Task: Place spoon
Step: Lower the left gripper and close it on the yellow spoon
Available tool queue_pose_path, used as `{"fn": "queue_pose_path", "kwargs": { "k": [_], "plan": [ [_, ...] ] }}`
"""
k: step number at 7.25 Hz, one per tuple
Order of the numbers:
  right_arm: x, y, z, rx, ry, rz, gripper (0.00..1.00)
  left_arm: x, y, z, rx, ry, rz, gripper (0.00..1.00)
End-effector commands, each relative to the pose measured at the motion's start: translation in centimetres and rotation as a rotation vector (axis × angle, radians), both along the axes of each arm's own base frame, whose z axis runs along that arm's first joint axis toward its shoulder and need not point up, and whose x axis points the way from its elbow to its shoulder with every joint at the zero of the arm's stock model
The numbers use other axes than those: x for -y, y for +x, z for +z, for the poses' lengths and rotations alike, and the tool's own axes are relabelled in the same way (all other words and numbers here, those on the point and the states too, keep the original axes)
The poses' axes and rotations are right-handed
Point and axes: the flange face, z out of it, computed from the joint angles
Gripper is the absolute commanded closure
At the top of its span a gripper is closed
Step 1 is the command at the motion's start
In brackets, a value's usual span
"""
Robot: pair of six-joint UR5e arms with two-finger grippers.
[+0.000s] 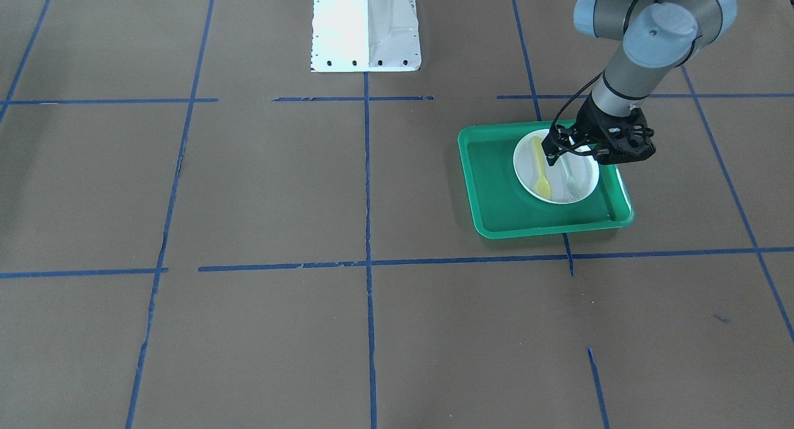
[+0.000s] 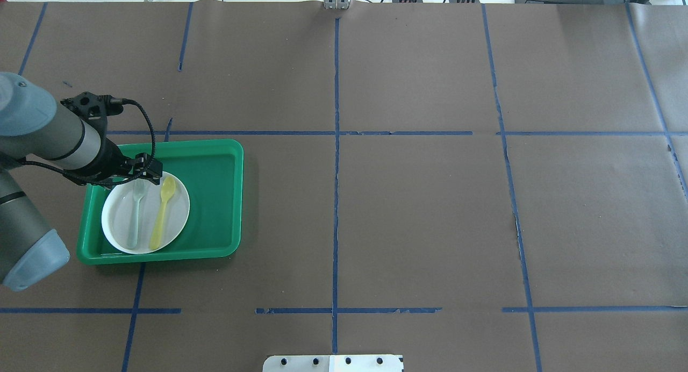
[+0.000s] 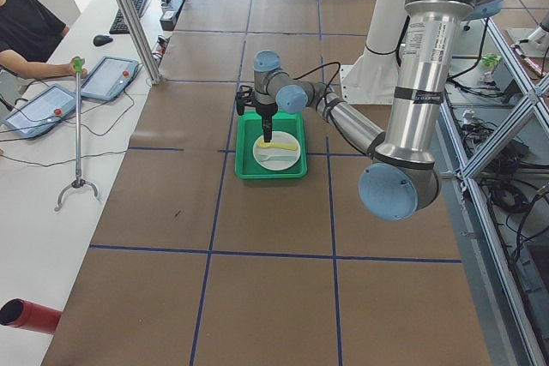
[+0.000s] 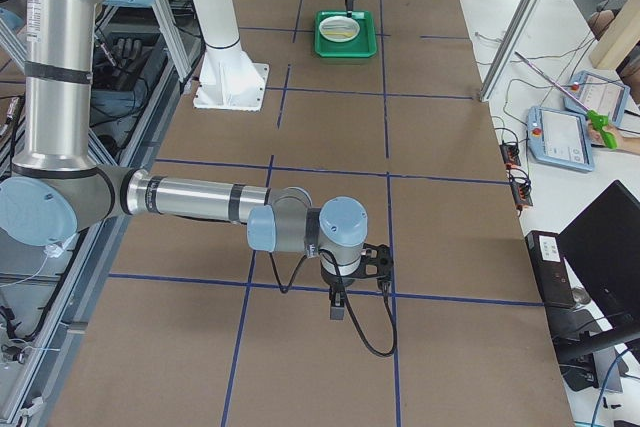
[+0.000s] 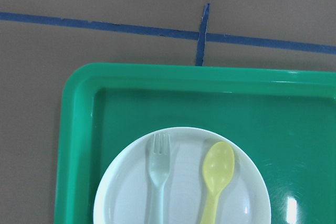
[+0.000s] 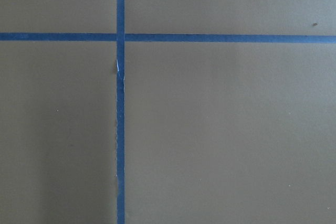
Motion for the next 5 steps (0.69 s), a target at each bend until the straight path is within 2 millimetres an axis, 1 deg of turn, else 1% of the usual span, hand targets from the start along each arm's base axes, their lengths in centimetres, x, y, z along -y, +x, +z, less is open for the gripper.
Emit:
{"fn": "queue_pose_path", "kwargs": {
  "k": [1,2,4,5],
  "plan": [
    [0.0,0.0,0.0,0.0,0.001,-0.001,0.0,-0.8,3.2,1.9,-0.016,0.008,0.003,0.04],
    [0.0,0.0,0.0,0.0,0.0,0.0,0.0,-1.3,3.8,2.0,-0.014,0.005,0.017,0.15],
    [0.0,0.0,0.0,0.0,0.0,0.0,0.0,-1.8,4.6,2.3,-0.01,0.003,0.033,0.32],
    [0.0,0.0,0.0,0.0,0.0,0.0,0.0,-1.8,4.9,2.8,-0.002,-0.003,0.036,0.33]
  ]
}}
